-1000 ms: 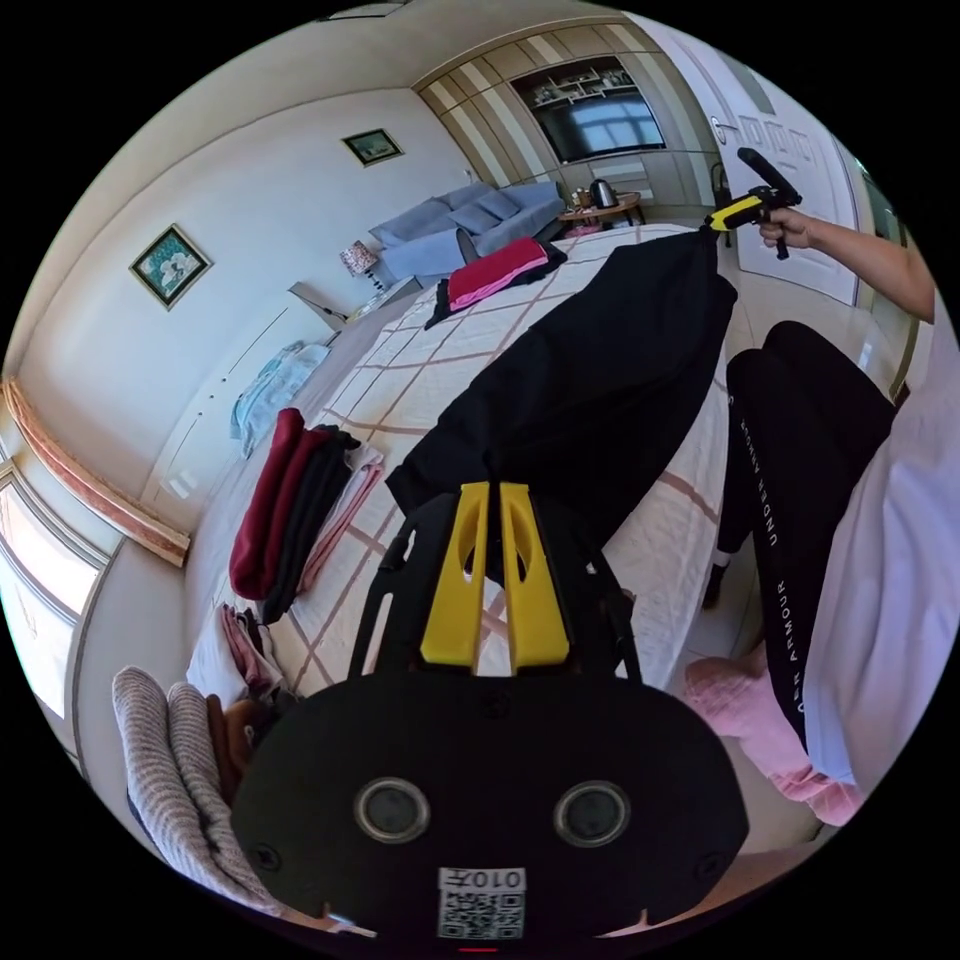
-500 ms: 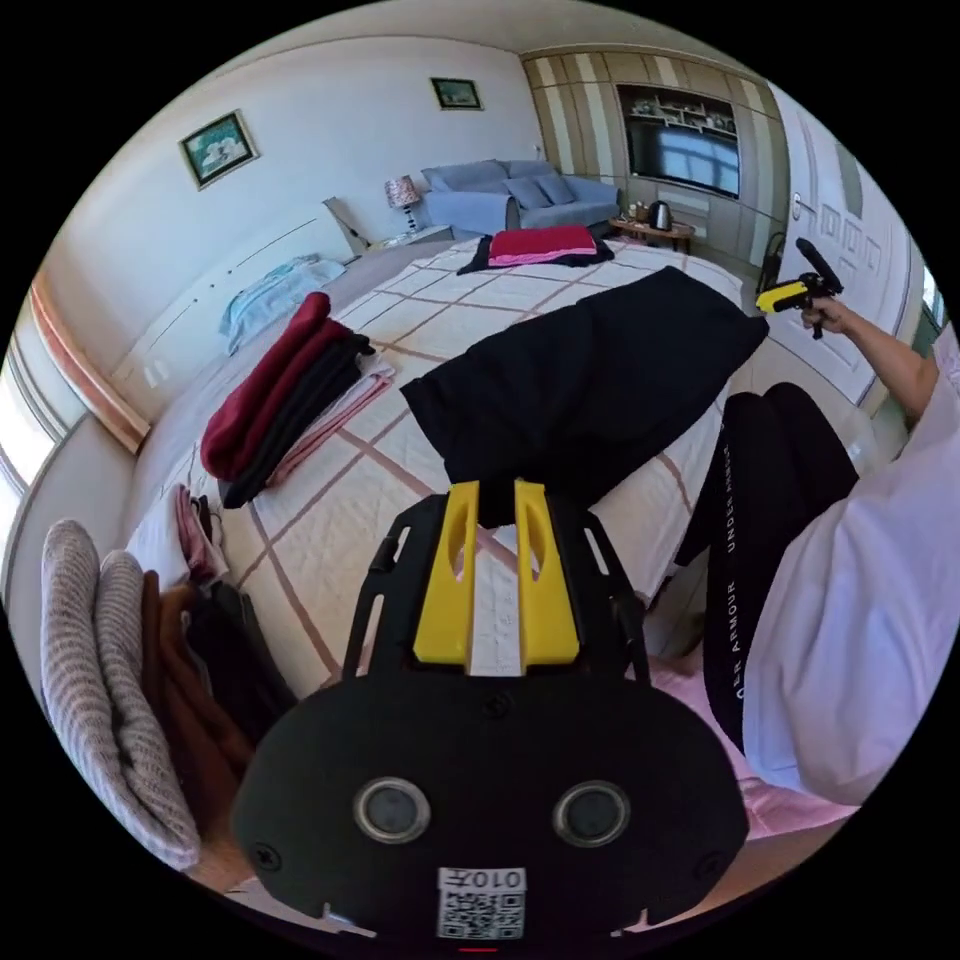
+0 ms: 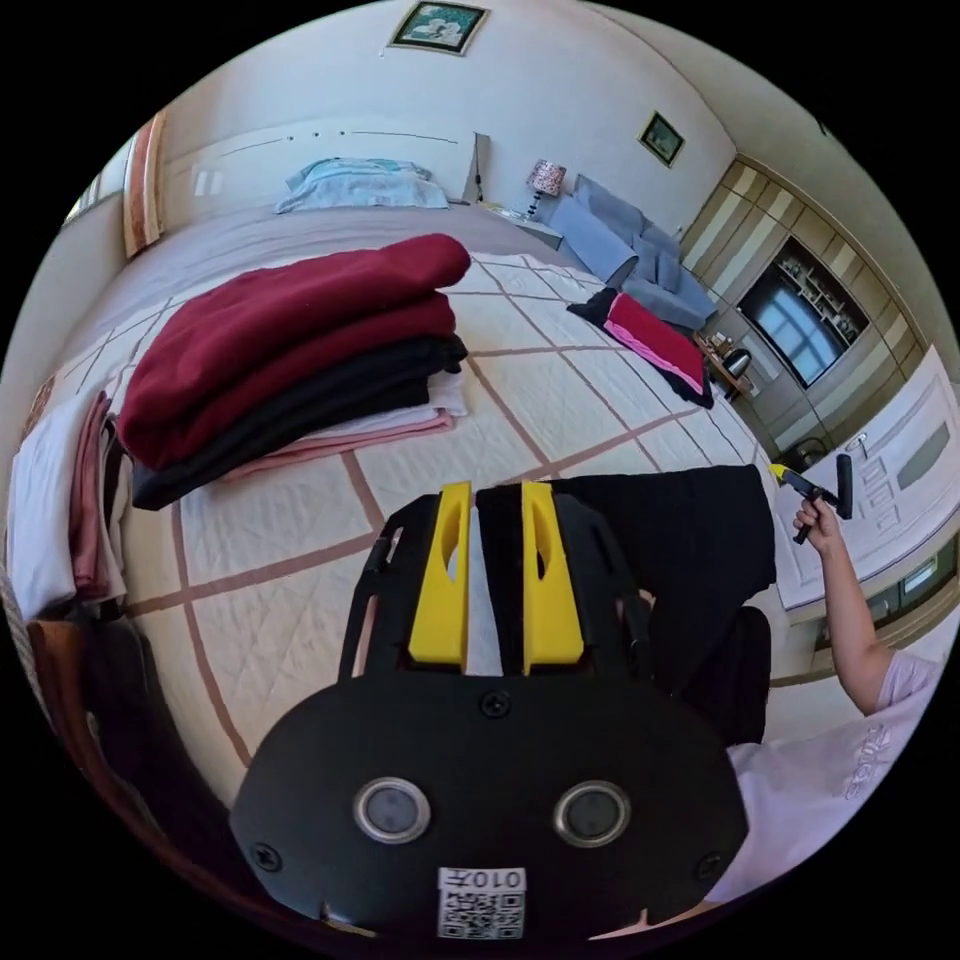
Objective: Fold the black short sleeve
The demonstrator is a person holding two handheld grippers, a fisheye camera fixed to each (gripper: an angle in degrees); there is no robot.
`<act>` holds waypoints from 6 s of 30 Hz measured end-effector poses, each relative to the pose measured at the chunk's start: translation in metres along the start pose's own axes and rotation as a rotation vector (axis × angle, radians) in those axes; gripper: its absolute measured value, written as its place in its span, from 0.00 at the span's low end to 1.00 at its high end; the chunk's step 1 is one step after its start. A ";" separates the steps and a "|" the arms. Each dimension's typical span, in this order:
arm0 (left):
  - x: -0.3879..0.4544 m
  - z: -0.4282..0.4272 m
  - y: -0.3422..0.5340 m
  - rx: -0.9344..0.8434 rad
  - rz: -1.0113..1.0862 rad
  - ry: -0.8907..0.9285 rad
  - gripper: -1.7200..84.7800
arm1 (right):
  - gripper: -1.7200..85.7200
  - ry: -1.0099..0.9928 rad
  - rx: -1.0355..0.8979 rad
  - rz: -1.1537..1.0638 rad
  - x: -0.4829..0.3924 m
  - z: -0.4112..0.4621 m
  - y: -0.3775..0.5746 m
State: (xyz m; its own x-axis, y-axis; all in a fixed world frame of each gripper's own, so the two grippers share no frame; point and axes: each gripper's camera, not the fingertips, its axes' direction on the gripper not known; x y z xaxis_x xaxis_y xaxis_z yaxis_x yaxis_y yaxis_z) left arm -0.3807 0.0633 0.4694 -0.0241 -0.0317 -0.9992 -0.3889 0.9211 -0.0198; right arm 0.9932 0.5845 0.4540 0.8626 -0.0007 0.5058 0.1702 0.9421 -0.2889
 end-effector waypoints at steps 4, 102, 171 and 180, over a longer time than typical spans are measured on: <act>-0.011 0.019 -0.025 -0.080 -0.009 0.003 0.09 | 0.10 -0.093 -0.041 0.044 0.013 0.017 -0.014; 0.091 -0.062 0.322 0.217 0.137 0.015 0.04 | 0.08 0.046 -0.205 -0.555 -0.703 0.277 -0.010; 0.020 -0.152 0.160 0.157 0.348 0.277 0.04 | 0.16 0.180 -0.010 -0.554 -0.531 0.261 0.117; -0.074 -0.124 0.178 0.096 0.044 0.402 0.09 | 0.15 0.107 -0.022 -0.524 -0.501 0.249 0.095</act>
State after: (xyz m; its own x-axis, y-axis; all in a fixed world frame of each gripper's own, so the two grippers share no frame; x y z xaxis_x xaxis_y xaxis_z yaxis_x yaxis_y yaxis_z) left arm -0.5619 0.1813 0.5446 -0.4044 -0.1229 -0.9063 -0.2920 0.9564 0.0007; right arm 0.4584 0.7576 0.3761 0.7028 -0.5044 0.5016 0.5999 0.7992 -0.0369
